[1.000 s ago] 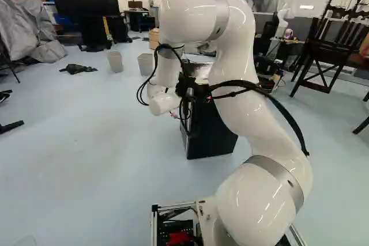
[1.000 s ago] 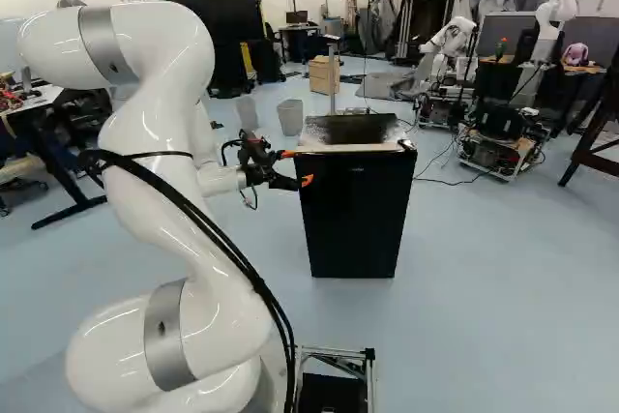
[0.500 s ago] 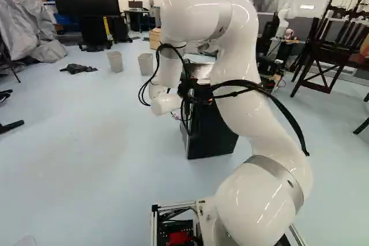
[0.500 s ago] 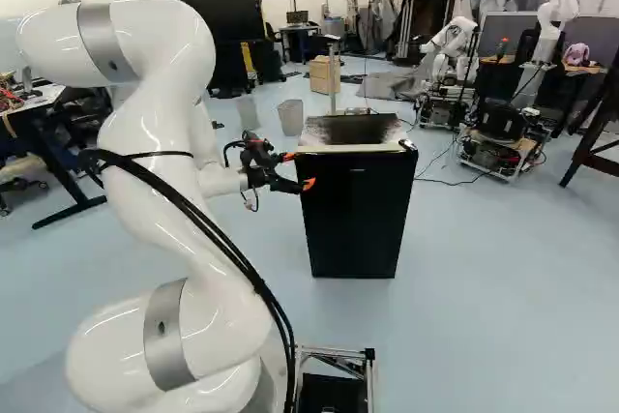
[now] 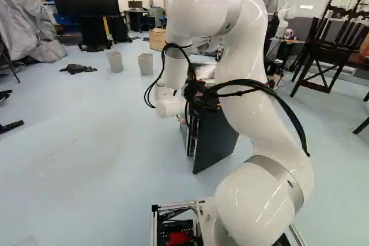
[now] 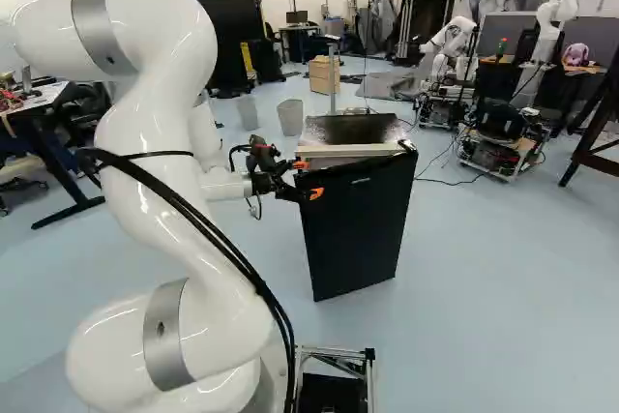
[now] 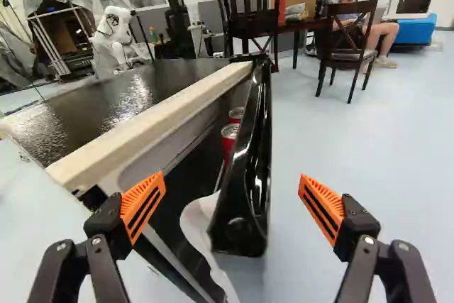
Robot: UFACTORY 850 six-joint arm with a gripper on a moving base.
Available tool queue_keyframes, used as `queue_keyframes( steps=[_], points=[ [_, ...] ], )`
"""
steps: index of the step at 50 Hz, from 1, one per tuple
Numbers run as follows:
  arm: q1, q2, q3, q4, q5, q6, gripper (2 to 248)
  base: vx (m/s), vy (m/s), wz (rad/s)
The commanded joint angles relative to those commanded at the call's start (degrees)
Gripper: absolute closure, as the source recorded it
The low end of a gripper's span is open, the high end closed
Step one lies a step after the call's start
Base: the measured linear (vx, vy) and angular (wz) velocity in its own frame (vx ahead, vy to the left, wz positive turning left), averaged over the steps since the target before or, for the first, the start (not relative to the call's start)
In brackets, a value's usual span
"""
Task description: Grab a drink from the fridge
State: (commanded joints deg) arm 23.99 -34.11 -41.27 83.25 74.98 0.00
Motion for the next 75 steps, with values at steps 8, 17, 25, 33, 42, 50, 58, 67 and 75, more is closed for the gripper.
queue_keyframes(
  steps=[8,17,25,33,42,50,58,67,75],
  points=[
    [-0.2,1.3,2.5,1.0,0.0,0.0,3,0.0,0.0,0.0],
    [-0.4,2.7,5.3,2.1,0.0,0.0,3,0.0,0.0,0.0],
    [-0.5,3.8,7.7,3.1,0.0,0.0,3,0.0,0.0,0.0],
    [-0.8,4.9,10.1,4.1,0.0,0.0,3,0.0,0.0,0.0],
    [-1.0,6.1,12.7,5.3,0.0,0.0,3,0.0,0.0,0.0],
    [-1.2,6.8,14.3,6.0,0.0,0.0,3,0.0,0.0,0.0],
    [-1.2,7.0,14.7,6.1,0.1,0.0,3,0.0,0.0,0.0],
    [-1.3,7.0,14.7,6.2,1.4,0.0,3,0.0,0.0,0.0],
    [-1.3,7.0,14.7,6.3,3.2,0.0,3,0.0,0.0,0.0]
  ],
)
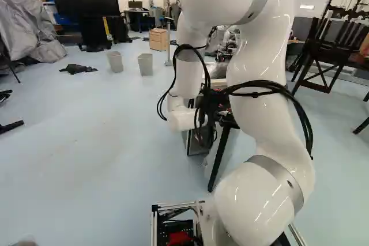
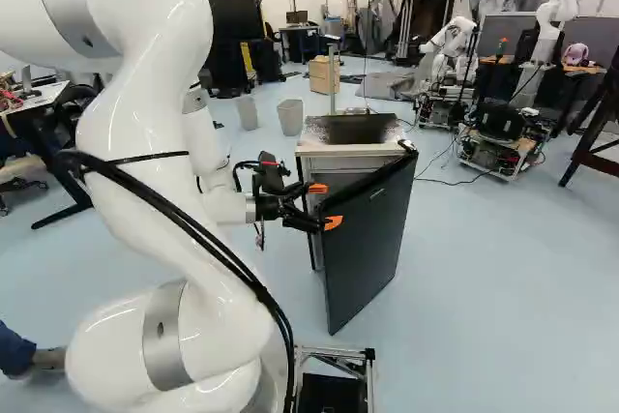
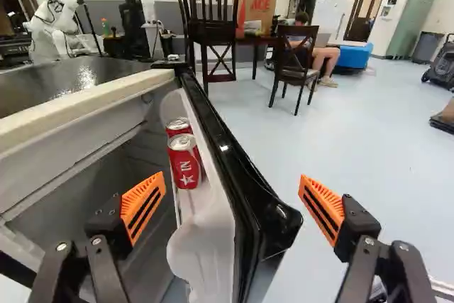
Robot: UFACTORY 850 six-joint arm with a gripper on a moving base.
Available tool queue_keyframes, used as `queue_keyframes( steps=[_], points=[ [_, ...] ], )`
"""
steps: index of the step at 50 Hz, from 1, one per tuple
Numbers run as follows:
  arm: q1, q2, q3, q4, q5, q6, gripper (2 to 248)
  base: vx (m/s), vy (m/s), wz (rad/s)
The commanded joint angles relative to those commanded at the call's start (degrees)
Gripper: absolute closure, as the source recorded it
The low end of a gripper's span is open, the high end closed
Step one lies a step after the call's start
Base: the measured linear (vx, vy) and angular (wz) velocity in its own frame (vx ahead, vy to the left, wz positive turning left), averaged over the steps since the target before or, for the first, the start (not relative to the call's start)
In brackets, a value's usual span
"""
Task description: Grab a drink from the fridge
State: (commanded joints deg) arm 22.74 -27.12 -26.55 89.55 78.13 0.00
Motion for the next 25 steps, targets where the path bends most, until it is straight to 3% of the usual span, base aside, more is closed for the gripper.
queue_keyframes(
  steps=[13,25],
  points=[
    [-0.3,-0.1,-0.1,1.2,2.0,0.0,3,0.0,0.0,0.0],
    [-2.0,-0.3,-0.7,2.9,2.3,0.0,3,0.0,0.0,0.0]
  ],
)
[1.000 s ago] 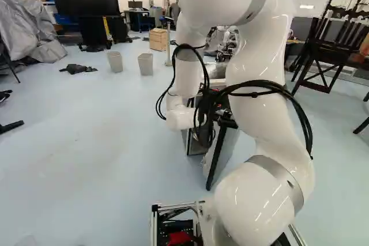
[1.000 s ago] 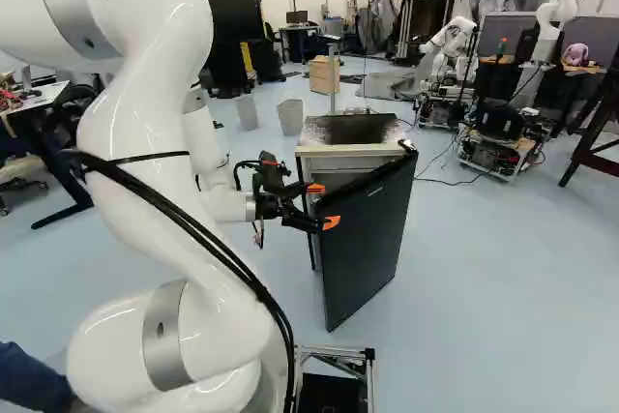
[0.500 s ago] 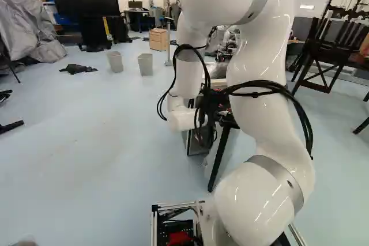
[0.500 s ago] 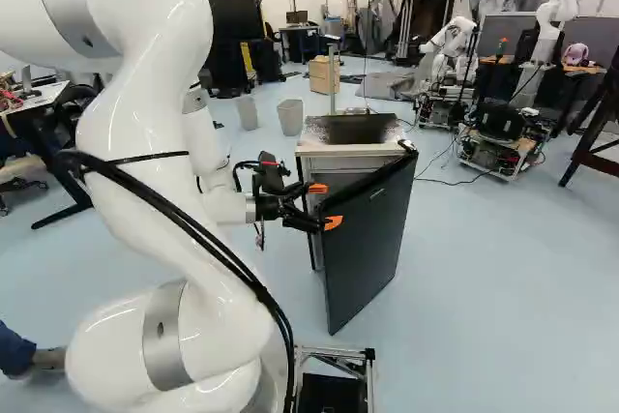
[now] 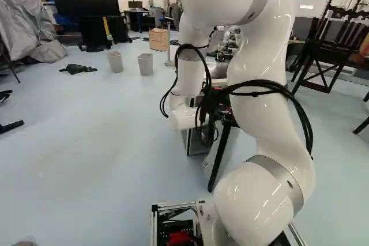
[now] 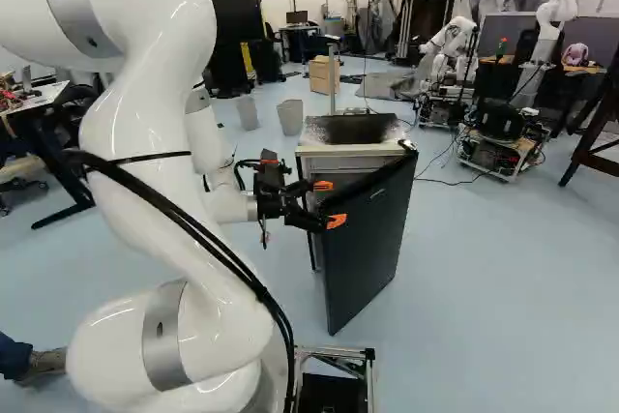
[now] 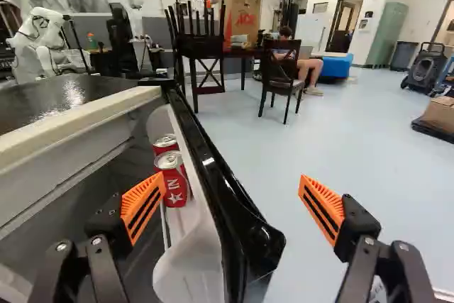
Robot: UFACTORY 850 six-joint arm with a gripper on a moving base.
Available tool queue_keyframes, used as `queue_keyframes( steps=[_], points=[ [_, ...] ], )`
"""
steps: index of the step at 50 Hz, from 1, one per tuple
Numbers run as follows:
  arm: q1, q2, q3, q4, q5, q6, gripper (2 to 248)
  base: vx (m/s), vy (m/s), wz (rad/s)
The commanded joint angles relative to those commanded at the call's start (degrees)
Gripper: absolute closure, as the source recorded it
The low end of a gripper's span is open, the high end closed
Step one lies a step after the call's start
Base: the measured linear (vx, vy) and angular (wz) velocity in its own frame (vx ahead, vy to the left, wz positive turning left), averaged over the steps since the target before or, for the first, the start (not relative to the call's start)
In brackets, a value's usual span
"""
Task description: Grab a drink from the fridge
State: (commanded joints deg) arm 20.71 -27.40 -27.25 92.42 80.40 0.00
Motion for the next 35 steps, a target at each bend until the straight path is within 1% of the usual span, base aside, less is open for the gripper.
queue_keyframes(
  steps=[16,35],
  points=[
    [-2.8,0.1,0.2,2.9,0.0,0.0,3,0.0,0.0,0.0],
    [-6.1,0.5,1.6,6.5,0.0,0.0,3,0.0,0.0,0.0]
  ],
)
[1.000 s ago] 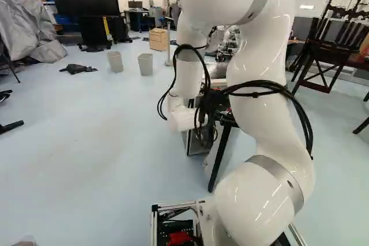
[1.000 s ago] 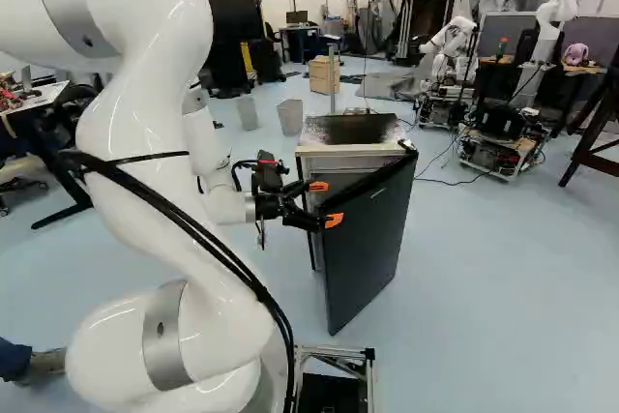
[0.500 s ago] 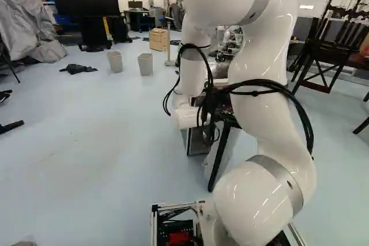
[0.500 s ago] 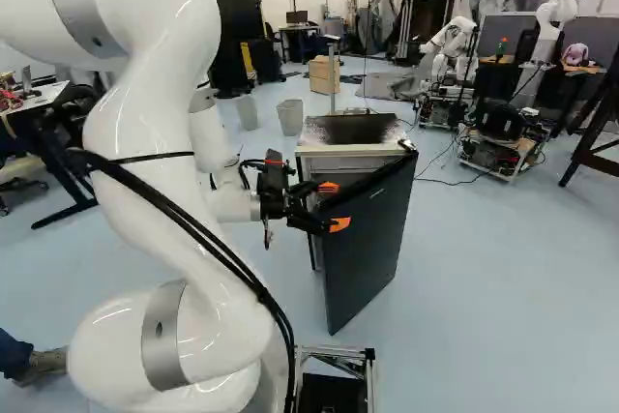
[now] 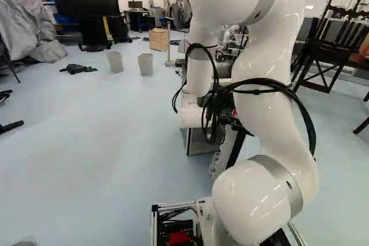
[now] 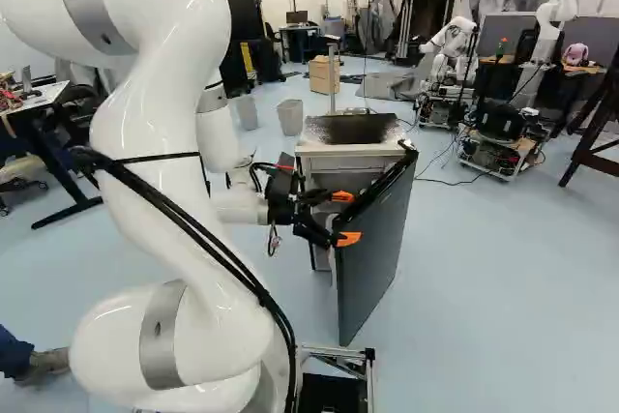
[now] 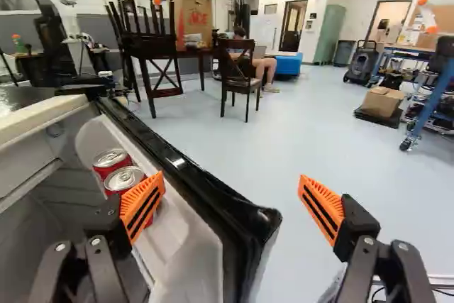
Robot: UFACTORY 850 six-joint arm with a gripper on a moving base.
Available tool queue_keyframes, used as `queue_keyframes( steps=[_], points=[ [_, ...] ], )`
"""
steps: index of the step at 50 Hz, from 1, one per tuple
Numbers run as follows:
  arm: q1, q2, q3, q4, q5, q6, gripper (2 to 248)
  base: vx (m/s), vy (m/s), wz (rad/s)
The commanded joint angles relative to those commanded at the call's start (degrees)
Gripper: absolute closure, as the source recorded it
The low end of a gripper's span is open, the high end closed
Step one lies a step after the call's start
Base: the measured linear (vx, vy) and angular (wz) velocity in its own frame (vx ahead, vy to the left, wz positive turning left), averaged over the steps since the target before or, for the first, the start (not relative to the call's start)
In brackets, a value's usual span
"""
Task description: Grab a drink from the fridge
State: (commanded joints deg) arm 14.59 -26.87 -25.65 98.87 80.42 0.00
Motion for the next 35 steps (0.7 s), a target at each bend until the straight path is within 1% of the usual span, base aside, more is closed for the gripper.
queue_keyframes(
  steps=[22,28,35],
  points=[
    [-4.7,0.4,1.4,4.1,0.0,0.0,3,0.0,0.0,0.0],
    [-6.5,0.3,1.2,5.1,0.0,0.0,3,0.0,0.0,0.0],
    [-9.2,0.1,0.2,5.6,0.0,0.0,3,0.0,0.0,0.0]
  ],
)
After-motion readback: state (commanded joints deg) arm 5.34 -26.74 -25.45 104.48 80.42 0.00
